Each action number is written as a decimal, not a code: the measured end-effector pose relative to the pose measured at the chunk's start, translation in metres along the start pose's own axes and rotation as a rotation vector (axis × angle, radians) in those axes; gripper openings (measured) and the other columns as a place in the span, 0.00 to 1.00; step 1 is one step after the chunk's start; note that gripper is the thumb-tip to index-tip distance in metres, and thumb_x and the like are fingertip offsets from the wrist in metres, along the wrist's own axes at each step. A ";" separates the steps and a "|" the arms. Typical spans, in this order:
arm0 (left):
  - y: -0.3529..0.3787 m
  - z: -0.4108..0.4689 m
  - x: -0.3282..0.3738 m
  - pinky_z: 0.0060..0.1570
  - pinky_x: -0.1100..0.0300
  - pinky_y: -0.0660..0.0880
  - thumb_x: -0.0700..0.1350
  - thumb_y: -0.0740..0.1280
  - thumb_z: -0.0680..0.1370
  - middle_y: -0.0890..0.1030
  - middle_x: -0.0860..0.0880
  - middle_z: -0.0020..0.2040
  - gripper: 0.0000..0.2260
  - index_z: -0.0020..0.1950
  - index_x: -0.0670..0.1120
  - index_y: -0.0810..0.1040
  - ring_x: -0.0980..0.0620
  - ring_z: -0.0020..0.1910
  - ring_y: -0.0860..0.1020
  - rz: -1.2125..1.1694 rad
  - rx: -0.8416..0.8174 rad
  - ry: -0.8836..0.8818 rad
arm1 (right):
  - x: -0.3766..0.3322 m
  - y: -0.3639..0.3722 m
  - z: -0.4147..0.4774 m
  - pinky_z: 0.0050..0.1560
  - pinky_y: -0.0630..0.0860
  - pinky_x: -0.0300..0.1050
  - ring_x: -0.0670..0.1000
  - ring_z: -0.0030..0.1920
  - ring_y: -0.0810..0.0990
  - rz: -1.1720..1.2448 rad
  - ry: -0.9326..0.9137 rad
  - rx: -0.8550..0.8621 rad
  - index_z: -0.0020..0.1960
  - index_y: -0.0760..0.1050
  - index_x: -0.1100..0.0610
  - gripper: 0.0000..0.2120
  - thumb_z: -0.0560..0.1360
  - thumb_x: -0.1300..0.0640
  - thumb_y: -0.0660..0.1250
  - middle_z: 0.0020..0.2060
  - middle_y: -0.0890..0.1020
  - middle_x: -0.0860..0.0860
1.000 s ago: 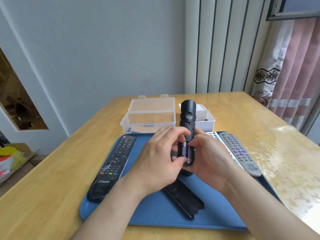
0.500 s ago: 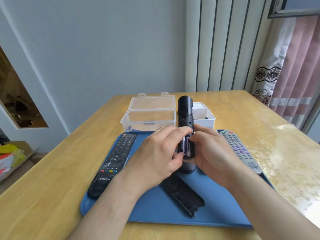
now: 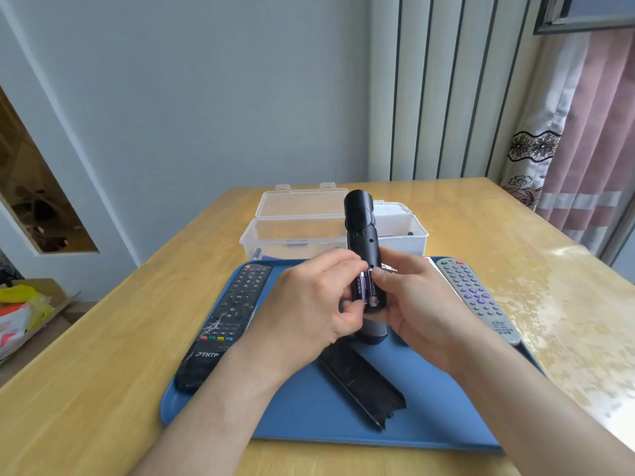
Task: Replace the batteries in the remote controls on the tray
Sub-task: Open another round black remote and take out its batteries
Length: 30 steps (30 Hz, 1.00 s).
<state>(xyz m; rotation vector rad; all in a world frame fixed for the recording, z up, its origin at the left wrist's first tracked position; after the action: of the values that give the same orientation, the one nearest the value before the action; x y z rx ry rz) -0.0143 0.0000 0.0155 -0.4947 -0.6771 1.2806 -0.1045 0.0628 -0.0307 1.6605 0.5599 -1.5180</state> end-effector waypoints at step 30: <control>0.007 -0.003 -0.020 0.55 0.62 0.75 0.46 0.71 0.71 0.80 0.57 0.55 0.14 0.56 0.48 0.82 0.60 0.52 0.79 -0.194 -0.099 -0.118 | 0.006 -0.003 -0.001 0.45 0.83 0.51 0.59 0.45 0.83 0.042 0.040 0.003 0.58 0.77 0.63 0.16 0.80 0.70 0.53 0.46 0.83 0.66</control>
<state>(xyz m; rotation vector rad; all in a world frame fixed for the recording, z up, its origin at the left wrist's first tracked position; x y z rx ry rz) -0.0198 -0.0181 0.0051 -0.4255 -0.8694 1.1028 -0.1053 0.0641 -0.0375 1.6982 0.5412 -1.4587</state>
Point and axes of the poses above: each hand's wrist, its own z-axis towards the middle knuckle, its own y-axis out of the palm, x = y × z, the point moved 7 cm from there along z, towards the middle knuckle
